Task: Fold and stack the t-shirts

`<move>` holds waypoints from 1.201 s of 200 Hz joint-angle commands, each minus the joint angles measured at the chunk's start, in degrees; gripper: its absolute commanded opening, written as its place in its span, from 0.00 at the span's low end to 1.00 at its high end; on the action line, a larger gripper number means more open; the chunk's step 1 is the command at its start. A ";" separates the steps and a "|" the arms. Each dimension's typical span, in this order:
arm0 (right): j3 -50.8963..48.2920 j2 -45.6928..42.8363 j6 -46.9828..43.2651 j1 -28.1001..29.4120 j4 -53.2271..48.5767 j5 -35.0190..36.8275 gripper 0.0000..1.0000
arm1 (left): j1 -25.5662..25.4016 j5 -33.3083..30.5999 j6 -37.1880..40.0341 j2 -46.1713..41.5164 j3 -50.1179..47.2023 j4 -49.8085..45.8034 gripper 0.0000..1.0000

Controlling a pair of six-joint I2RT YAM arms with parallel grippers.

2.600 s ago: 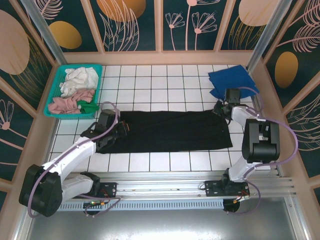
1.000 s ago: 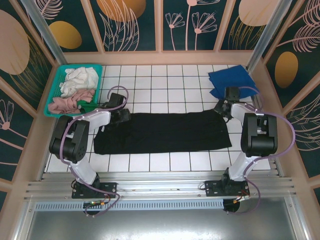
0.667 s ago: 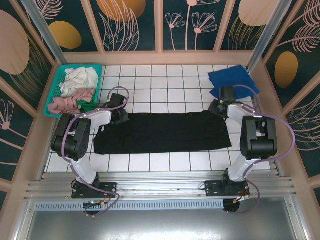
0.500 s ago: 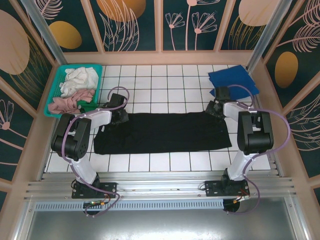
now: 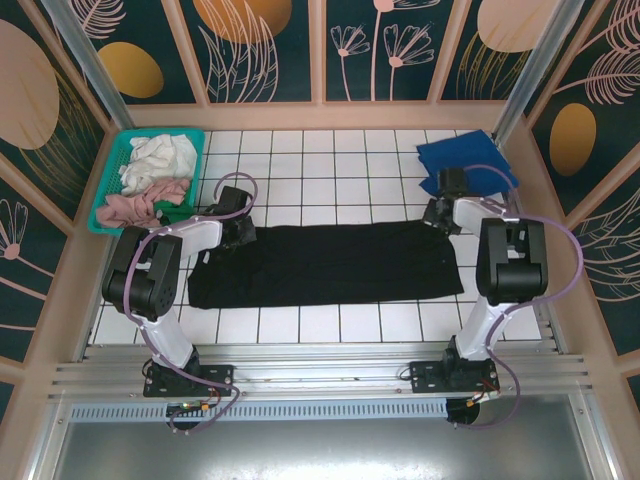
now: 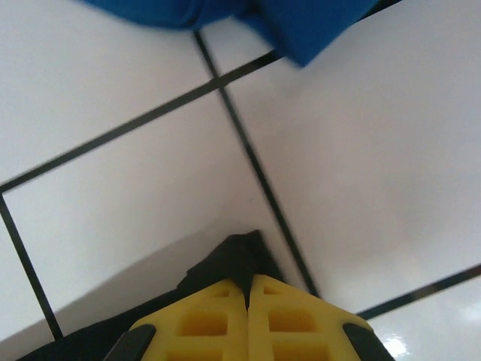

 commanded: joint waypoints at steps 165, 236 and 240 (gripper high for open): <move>-1.53 -2.30 3.77 6.85 -8.75 14.41 0.54 | 1.31 2.82 1.07 2.74 4.59 -2.59 0.06; 1.44 -0.05 3.92 7.09 -14.37 28.48 0.23 | 1.31 1.92 1.39 3.10 4.33 -3.11 0.05; 1.48 -0.23 3.99 7.05 -14.46 28.50 0.21 | 1.34 1.87 1.39 2.95 4.25 -3.20 0.05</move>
